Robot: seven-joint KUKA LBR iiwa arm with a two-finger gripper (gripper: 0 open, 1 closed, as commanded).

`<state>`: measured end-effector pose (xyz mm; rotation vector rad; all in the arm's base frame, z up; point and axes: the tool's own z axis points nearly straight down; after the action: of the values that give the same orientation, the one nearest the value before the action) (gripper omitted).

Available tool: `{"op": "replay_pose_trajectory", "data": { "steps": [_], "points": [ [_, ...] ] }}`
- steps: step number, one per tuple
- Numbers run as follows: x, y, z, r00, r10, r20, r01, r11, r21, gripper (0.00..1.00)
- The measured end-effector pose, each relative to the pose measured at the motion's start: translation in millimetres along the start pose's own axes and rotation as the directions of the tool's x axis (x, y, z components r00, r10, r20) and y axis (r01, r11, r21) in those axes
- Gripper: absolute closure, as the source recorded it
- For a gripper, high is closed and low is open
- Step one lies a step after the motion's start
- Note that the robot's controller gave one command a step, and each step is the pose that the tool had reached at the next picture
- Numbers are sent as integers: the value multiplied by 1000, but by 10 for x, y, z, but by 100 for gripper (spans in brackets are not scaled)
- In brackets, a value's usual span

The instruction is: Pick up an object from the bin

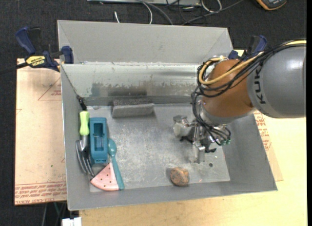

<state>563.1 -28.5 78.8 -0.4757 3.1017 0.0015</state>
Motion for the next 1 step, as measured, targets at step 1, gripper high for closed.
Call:
{"op": "replay_pose_trajectory", "data": {
  "steps": [1],
  "points": [
    [61,-889,77,893,-449,9,449,893,0,100]
  ]
}}
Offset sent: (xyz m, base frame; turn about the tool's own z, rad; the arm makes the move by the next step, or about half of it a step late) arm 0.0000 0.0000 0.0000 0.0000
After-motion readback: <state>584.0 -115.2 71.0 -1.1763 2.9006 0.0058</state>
